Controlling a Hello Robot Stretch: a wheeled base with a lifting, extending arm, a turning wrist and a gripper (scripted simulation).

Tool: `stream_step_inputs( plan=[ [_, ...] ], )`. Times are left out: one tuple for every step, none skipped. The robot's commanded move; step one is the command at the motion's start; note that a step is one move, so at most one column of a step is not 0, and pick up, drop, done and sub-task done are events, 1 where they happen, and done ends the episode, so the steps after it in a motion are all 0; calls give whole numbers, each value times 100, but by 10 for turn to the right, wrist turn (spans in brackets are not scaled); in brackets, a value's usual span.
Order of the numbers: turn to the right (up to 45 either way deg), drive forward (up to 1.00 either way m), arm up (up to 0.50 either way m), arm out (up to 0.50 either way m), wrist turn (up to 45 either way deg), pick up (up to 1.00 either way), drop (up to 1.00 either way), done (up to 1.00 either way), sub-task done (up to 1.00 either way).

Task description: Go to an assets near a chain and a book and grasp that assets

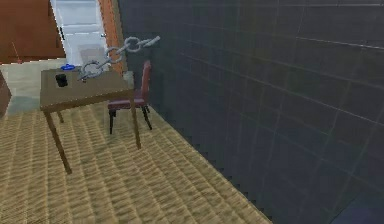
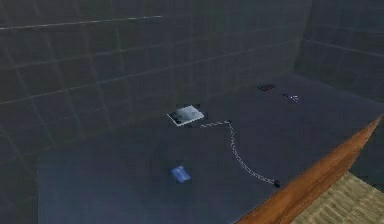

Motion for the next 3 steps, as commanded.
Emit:
stream_step_inputs(
  plan=[
    [450, 0, 0, 0, 0, 0, 0, 0, 0],
    [450, 0, 0, 0, 0, 0, 0, 0, 0],
    [420, 0, 0, 0, 0, 0, 0, 0, 0]
  ],
)
